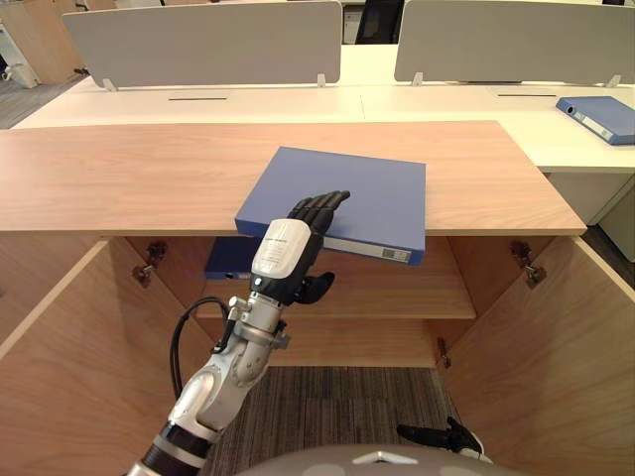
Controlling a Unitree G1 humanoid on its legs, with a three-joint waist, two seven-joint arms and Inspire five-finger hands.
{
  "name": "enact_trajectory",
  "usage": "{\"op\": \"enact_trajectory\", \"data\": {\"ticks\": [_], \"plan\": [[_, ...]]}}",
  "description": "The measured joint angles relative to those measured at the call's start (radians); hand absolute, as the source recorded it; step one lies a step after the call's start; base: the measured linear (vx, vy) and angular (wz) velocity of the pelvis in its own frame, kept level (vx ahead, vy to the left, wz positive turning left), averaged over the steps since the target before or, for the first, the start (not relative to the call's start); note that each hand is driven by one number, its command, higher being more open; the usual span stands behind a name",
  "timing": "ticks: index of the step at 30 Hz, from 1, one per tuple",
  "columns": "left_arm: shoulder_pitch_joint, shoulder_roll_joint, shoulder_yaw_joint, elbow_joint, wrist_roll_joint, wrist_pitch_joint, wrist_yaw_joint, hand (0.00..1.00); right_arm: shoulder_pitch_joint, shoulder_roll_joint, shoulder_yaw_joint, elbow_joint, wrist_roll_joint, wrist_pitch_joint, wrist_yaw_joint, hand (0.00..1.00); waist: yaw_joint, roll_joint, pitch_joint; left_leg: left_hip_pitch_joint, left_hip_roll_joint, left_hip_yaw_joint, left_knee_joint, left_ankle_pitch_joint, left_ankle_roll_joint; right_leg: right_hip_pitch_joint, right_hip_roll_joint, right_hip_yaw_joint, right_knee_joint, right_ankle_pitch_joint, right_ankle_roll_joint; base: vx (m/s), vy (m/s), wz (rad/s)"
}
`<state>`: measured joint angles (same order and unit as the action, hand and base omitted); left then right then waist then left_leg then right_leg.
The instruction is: Walk over to the cabinet, pick up the folder, carry it to the office cabinet, place the folder inside the office cabinet, then close the office cabinet door
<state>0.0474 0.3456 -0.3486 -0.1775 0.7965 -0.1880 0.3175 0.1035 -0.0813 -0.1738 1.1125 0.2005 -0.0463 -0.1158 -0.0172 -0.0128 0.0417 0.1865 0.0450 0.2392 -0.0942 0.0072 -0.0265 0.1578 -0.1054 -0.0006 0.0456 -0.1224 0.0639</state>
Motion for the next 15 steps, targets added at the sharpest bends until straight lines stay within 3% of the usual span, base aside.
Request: {"op": "enact_trajectory", "data": {"ticks": [7, 15], "plan": [[-0.049, -0.042, 0.019, 0.002, 0.021, -0.003, 0.055, 0.0, -0.001, 0.002, 0.0, 0.0, 0.002, 0.001, -0.003, 1.0, -0.01, -0.004, 0.002, 0.0, 0.001, 0.006, 0.0, -0.001, 0.0, 0.006, 0.0, 0.002, -0.013, 0.008, -0.001, -0.02, -0.015, -0.01], [-0.049, -0.087, 0.037, 0.003, -0.035, 0.022, 0.054, 0.0, 0.0, 0.005, 0.02, -0.01, 0.032, 0.0, -0.005, 1.0, -0.015, -0.01, 0.005, 0.006, 0.007, 0.03, 0.004, -0.006, -0.004, 0.011, 0.004, 0.028, -0.033, 0.025, 0.002, -0.02, -0.019, -0.07]]}}
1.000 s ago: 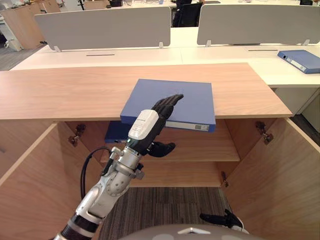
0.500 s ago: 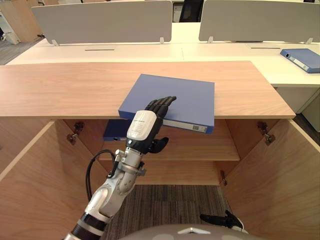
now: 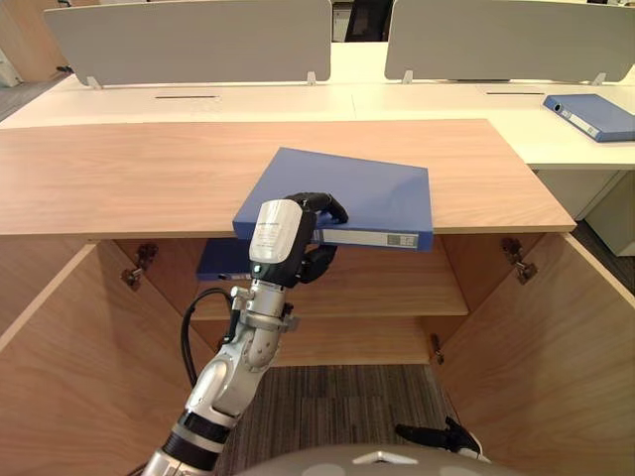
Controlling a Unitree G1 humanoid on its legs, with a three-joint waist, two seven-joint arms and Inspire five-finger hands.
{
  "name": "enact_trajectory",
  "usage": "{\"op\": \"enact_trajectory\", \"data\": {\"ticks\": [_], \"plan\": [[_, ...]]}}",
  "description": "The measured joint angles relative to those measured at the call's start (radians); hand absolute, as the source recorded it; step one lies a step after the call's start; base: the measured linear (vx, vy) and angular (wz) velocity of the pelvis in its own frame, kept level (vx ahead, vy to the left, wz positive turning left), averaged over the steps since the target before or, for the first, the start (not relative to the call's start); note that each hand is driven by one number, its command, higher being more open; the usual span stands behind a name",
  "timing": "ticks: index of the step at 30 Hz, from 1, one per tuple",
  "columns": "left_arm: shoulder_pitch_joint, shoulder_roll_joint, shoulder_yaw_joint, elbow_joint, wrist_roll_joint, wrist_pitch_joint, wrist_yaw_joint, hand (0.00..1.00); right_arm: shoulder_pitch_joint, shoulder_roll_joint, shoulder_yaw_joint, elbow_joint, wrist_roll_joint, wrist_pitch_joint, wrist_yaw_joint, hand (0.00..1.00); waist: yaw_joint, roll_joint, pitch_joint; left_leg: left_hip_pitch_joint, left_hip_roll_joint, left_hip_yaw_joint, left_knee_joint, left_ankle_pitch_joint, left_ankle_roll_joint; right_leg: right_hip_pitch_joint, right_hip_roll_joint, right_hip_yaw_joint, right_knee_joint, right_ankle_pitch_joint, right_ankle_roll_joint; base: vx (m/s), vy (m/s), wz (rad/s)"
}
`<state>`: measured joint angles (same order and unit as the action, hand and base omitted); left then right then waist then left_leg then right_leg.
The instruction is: Walk over to the cabinet, pick up the folder, carry it to the office cabinet, place the folder inside the office cabinet, then close the office cabinet door
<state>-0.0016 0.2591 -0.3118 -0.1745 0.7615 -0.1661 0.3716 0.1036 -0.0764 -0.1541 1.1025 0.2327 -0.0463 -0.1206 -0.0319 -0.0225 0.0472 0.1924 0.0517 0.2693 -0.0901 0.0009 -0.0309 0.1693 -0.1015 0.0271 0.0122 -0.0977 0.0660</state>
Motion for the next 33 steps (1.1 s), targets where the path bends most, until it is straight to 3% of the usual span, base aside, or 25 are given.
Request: {"op": "enact_trajectory", "data": {"ticks": [4, 9, 16, 20, 24, 33], "plan": [[0.025, -0.032, 0.035, -0.045, -0.045, 0.005, -0.003, 0.0, 0.024, 0.016, 0.022, -0.083, 0.014, -0.002, -0.003, 1.0, -0.001, 0.001, 0.0, -0.007, 0.004, 0.022, 0.001, 0.0, 0.0, -0.022, 0.004, 0.025, 0.009, 0.005, 0.003, -0.03, -0.029, -0.19], [0.073, -0.05, 0.053, -0.186, -0.135, 0.006, -0.01, 0.0, 0.105, 0.054, 0.07, -0.348, 0.048, -0.005, -0.016, 1.0, -0.002, 0.001, 0.0, -0.02, 0.01, 0.027, 0.001, 0.0, 0.001, -0.053, 0.012, 0.036, 0.043, 0.007, 0.001, -0.05, -0.034, -0.05], [0.115, -0.105, 0.094, -0.396, -0.401, -0.015, -0.024, 0.0, 0.198, 0.097, 0.104, -0.791, 0.085, -0.047, -0.01, 1.0, -0.002, 0.001, 0.001, -0.023, 0.01, 0.03, 0.001, -0.004, 0.003, -0.07, 0.014, 0.043, 0.06, 0.007, 0.001, -0.06, -0.024, -0.03], [0.115, -0.133, 0.169, -0.5, -0.594, -0.065, -0.023, 0.0, 0.238, 0.115, 0.097, -1.026, 0.086, -0.055, -0.007, 1.0, -0.002, 0.005, 0.004, -0.025, 0.011, 0.036, 0.002, -0.004, 0.003, -0.08, 0.017, 0.051, 0.062, 0.007, 0.001, -0.04, -0.025, -0.06], [0.119, -0.158, 0.234, -0.531, -0.817, -0.12, -0.068, 0.0, 0.248, 0.115, 0.092, -1.239, 0.092, -0.073, 0.013, 1.0, -0.002, 0.015, 0.012, -0.028, 0.013, 0.042, 0.019, -0.013, 0.003, -0.079, 0.017, 0.058, 0.062, 0.007, 0.001, -0.02, -0.017, -0.04], [0.193, -0.156, 0.263, -0.53, -1.116, -0.127, -0.257, 0.0, 0.181, 0.083, 0.021, -1.5, 0.134, -0.153, 0.09, 1.0, -0.004, 0.02, 0.017, -0.033, 0.013, 0.045, 0.039, -0.024, 0.006, -0.08, 0.015, 0.064, 0.062, 0.008, 0.002, -0.03, -0.022, -0.02]]}}
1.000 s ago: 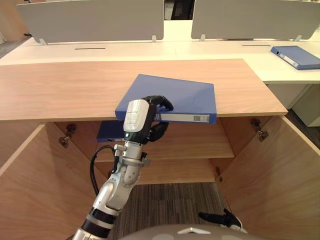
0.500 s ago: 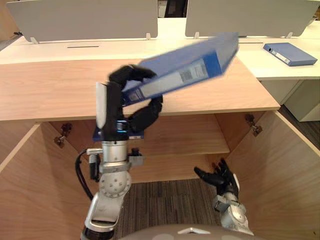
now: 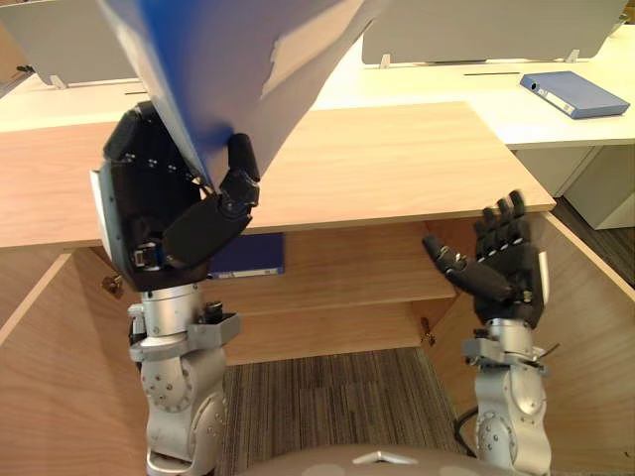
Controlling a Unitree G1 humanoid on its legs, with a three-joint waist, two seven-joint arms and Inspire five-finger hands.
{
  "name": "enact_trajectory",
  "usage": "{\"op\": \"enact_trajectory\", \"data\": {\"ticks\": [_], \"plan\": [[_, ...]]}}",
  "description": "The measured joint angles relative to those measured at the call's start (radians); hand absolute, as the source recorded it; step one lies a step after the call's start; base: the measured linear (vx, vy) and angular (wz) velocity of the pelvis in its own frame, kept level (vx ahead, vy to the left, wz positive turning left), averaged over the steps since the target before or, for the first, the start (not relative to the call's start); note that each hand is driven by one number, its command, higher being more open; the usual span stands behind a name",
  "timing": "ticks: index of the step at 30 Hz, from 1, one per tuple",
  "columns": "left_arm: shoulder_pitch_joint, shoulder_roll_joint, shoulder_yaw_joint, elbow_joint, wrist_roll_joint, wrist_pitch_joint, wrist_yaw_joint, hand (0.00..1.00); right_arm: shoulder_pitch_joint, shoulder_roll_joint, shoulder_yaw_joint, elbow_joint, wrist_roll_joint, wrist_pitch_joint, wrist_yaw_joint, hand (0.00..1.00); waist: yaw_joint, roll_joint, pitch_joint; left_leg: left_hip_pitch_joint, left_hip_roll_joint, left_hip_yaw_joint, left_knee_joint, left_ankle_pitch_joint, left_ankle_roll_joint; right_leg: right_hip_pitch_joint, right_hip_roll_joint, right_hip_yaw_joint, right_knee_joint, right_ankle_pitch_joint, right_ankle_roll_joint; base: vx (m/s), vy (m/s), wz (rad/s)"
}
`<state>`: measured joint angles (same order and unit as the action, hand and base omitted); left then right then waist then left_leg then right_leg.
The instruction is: Walk over to the cabinet, pick up the folder, carry it to the office cabinet, place the folder inside the office cabinet, then close the office cabinet door
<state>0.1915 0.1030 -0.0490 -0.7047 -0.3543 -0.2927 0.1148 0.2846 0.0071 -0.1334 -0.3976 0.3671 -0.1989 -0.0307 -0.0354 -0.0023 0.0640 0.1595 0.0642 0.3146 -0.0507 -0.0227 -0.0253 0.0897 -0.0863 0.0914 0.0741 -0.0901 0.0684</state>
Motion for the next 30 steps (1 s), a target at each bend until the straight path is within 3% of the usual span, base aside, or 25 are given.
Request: {"op": "enact_trajectory", "data": {"ticks": [7, 13, 19, 30], "plan": [[0.001, 0.016, 0.002, 0.03, -0.165, 0.002, -0.137, 0.0, -0.142, -0.138, -0.003, -0.025, -0.013, -0.022, 0.008, 1.0, -0.003, 0.01, 0.006, -0.003, 0.001, 0.011, 0.025, -0.012, 0.0, 0.0, -0.001, 0.02, 0.0, 0.007, 0.011, -0.04, -0.018, -0.07], [0.023, 0.132, -0.011, 0.143, -0.318, 0.045, -0.259, 0.0, -0.282, -0.351, 0.034, -0.022, -0.012, -0.027, 0.061, 1.0, -0.003, 0.013, 0.007, -0.004, 0.001, 0.025, 0.032, -0.014, 0.002, -0.001, -0.002, 0.032, -0.012, 0.022, 0.015, -0.04, -0.009, -0.07], [0.032, 0.209, -0.027, 0.227, -0.405, 0.091, -0.34, 0.0, -0.334, -0.492, 0.126, 0.026, -0.012, -0.03, 0.138, 1.0, 0.0, 0.013, 0.007, -0.008, 0.0, 0.025, 0.038, -0.015, 0.005, 0.003, -0.004, 0.03, -0.023, 0.032, 0.018, -0.01, -0.003, -0.01], [0.031, 0.345, -0.046, 0.311, -0.553, 0.144, -0.467, 0.0, -0.366, -0.641, 0.175, 0.144, 0.015, -0.03, 0.195, 1.0, 0.003, 0.014, 0.007, -0.01, -0.003, 0.008, 0.037, -0.014, 0.006, 0.016, -0.009, 0.014, -0.033, 0.032, 0.018, -0.02, -0.014, 0.05]]}}
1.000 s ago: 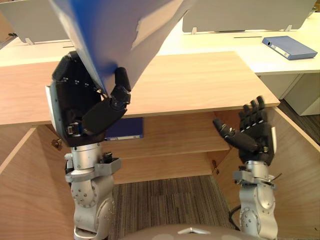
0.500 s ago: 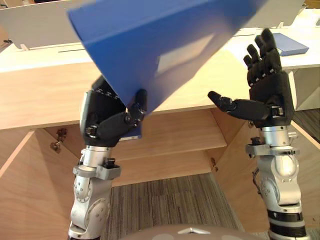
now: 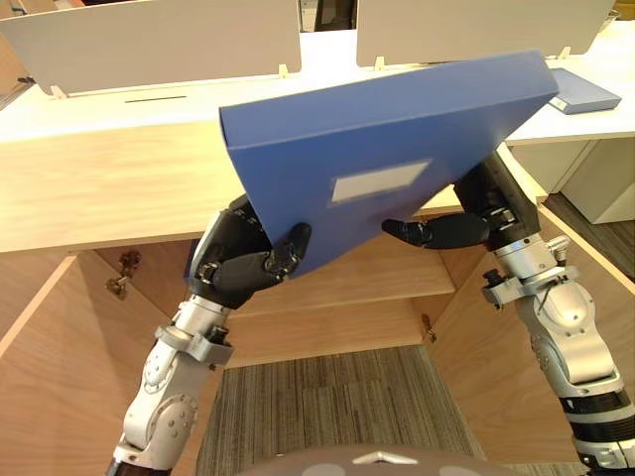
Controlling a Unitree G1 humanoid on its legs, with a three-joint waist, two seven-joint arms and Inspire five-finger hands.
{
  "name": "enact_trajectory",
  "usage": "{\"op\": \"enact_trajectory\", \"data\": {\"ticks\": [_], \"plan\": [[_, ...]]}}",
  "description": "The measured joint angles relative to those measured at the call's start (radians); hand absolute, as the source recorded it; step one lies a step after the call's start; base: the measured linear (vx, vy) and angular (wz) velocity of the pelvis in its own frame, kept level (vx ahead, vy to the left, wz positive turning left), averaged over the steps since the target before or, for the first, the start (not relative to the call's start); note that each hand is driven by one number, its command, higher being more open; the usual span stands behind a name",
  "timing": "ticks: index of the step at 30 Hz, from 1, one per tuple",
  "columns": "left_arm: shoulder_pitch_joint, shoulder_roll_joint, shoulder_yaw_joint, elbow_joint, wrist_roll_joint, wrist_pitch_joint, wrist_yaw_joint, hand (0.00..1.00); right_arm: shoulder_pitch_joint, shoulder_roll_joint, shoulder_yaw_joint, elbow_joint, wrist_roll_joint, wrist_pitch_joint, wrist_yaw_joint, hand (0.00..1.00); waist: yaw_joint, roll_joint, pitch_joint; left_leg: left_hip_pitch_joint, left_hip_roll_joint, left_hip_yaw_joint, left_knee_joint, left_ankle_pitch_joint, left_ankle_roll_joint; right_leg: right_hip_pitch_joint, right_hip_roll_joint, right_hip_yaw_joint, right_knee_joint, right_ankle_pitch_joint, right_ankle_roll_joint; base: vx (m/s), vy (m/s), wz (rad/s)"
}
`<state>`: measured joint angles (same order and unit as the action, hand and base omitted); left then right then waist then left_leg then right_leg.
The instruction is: Walk over to the cabinet, pick up the folder, carry it to the office cabinet, place the folder inside the office cabinet, then close the office cabinet door
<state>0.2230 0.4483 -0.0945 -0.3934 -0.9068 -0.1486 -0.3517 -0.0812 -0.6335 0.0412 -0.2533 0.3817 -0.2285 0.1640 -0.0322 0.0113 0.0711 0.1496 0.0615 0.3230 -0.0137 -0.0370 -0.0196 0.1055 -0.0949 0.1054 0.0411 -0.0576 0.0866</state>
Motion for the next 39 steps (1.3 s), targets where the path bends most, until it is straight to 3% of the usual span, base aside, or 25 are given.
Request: {"op": "enact_trajectory", "data": {"ticks": [1, 2, 17, 18, 28, 35, 39], "plan": [[-0.001, 0.005, 0.0, 0.004, -0.005, 0.001, -0.008, 0.0, -0.002, -0.005, 0.004, 0.007, 0.012, 0.0, 0.006, 1.0, 0.0, 0.0, 0.0, -0.001, 0.0, -0.001, 0.0, 0.0, 0.0, 0.0, 0.0, -0.001, -0.001, 0.0, 0.0, -0.01, -0.017, 0.04], [-0.002, 0.015, 0.0, 0.006, -0.012, 0.005, -0.016, 0.0, -0.005, -0.011, 0.015, 0.016, 0.015, 0.0, 0.01, 0.0, -0.001, 0.0, 0.0, -0.004, 0.0, -0.003, 0.0, 0.001, 0.001, 0.0, 0.0, -0.004, -0.001, 0.0, 0.0, -0.01, -0.019, 0.05], [-0.054, 0.02, 0.007, 0.125, -0.023, 0.016, -0.007, 0.0, -0.031, -0.021, 0.067, 0.102, 0.012, 0.028, 0.084, 0.0, 0.001, 0.002, -0.002, -0.023, -0.001, -0.011, -0.001, 0.009, 0.007, -0.014, -0.001, -0.016, -0.001, 0.013, -0.004, -0.01, -0.006, 0.01], [-0.054, 0.007, 0.003, 0.125, -0.021, 0.016, -0.004, 1.0, -0.032, -0.01, 0.066, 0.102, 0.007, 0.029, 0.083, 0.0, 0.001, 0.002, -0.001, -0.026, -0.001, -0.012, -0.001, 0.011, 0.008, -0.017, -0.001, -0.016, -0.002, 0.017, -0.003, -0.03, -0.002, 0.01], [-0.06, -0.141, 0.089, 0.12, 0.145, -0.039, 0.058, 1.0, -0.032, 0.174, 0.044, 0.068, -0.075, 0.032, 0.093, 0.0, 0.002, 0.003, -0.002, -0.023, -0.011, -0.03, -0.031, 0.04, 0.011, -0.017, -0.007, -0.03, -0.002, 0.018, -0.003, -0.04, -0.004, 0.05], [-0.046, -0.283, 0.162, 0.014, 0.329, -0.084, 0.183, 1.0, -0.032, 0.356, -0.024, -0.04, -0.106, 0.022, 0.005, 0.0, 0.023, 0.003, -0.002, -0.023, -0.016, -0.04, -0.035, 0.043, 0.011, -0.016, -0.012, -0.042, -0.004, 0.018, -0.002, -0.01, 0.0, 0.04], [-0.037, -0.374, 0.276, -0.023, 0.427, -0.132, 0.282, 1.0, -0.03, 0.416, -0.072, -0.08, -0.104, 0.007, -0.031, 0.0, 0.024, 0.004, -0.003, -0.023, -0.017, -0.048, -0.042, 0.048, 0.013, -0.012, -0.012, -0.051, -0.009, 0.018, -0.003, 0.0, -0.006, 0.08]]}}
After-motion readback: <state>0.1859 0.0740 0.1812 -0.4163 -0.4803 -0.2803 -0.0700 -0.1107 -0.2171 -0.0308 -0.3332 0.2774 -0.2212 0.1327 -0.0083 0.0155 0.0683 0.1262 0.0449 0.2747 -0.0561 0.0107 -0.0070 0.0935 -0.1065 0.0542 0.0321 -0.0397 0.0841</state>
